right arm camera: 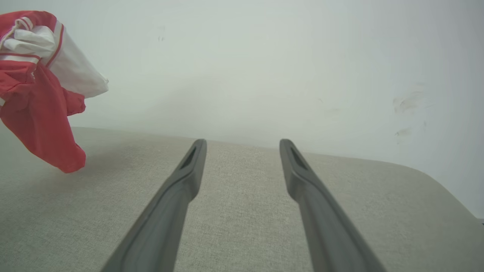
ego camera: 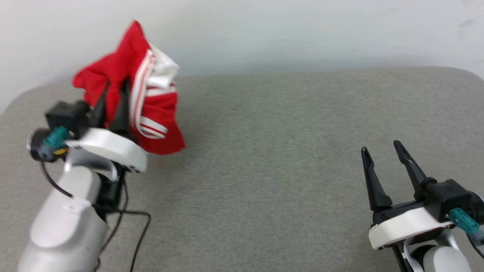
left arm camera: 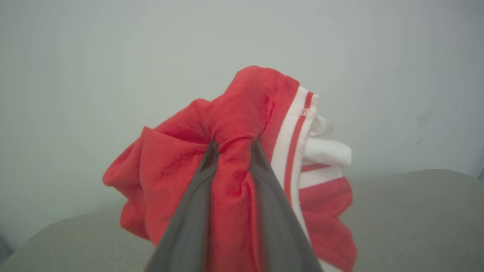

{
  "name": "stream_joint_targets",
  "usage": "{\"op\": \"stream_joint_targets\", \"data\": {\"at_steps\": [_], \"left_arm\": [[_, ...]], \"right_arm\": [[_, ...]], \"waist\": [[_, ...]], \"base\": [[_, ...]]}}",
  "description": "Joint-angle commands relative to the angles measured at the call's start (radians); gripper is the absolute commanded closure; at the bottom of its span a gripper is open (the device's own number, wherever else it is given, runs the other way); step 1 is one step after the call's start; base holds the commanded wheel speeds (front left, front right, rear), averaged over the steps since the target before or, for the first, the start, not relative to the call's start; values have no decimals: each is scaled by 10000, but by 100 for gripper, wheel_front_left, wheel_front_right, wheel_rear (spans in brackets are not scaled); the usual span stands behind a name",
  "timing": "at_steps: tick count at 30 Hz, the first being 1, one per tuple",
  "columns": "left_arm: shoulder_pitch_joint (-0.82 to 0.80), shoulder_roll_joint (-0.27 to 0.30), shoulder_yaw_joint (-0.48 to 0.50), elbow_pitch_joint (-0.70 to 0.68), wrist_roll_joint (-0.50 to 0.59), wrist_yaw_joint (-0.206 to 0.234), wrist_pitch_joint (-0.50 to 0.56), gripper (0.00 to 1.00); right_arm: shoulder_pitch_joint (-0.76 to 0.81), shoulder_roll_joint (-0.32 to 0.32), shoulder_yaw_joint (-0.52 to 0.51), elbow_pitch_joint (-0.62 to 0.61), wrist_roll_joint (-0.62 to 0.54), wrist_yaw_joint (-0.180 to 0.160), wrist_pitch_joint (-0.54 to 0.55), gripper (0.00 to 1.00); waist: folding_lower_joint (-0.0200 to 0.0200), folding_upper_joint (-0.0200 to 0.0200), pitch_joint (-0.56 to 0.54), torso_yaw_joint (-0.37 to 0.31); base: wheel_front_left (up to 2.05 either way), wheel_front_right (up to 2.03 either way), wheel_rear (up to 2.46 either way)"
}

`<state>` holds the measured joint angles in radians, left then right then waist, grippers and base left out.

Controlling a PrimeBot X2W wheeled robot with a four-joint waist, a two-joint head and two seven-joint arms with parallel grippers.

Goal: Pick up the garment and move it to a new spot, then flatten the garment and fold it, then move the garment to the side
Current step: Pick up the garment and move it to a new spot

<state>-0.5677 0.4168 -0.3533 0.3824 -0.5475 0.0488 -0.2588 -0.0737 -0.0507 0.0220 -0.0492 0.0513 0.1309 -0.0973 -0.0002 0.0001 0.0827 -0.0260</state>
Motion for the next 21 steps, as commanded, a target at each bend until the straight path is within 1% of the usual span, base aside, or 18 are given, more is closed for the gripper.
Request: {"op": "stream_joint_targets", "data": {"at_steps": [1,5,11,16,21], "left_arm": [[182,-78,-28,-173,29,58,-63,100],[905,-379,-526,-1305,318,83,-69,100],[1546,-843,-1329,-2534,651,-71,-76,100],[1847,-1182,-2057,-2858,921,-295,-79,100],[2076,-1321,-2885,-2705,1189,-673,110,100]], "right_arm": [[123,6,5,-29,18,-3,-7,0],[175,8,-104,-127,-25,-3,74,0],[44,6,-280,-450,-157,-3,171,0],[-74,8,-349,-664,-70,-3,157,0],[-261,8,-328,-768,1,-3,92,0]], "waist": [[2,-1,10,-369],[2,-1,241,-776],[2,-1,845,-1152],[2,-1,1420,-1308],[2,-1,1942,-1297]], "base": [[0,0,0],[0,0,0],[0,0,0],[0,0,0],[0,0,0]]}}
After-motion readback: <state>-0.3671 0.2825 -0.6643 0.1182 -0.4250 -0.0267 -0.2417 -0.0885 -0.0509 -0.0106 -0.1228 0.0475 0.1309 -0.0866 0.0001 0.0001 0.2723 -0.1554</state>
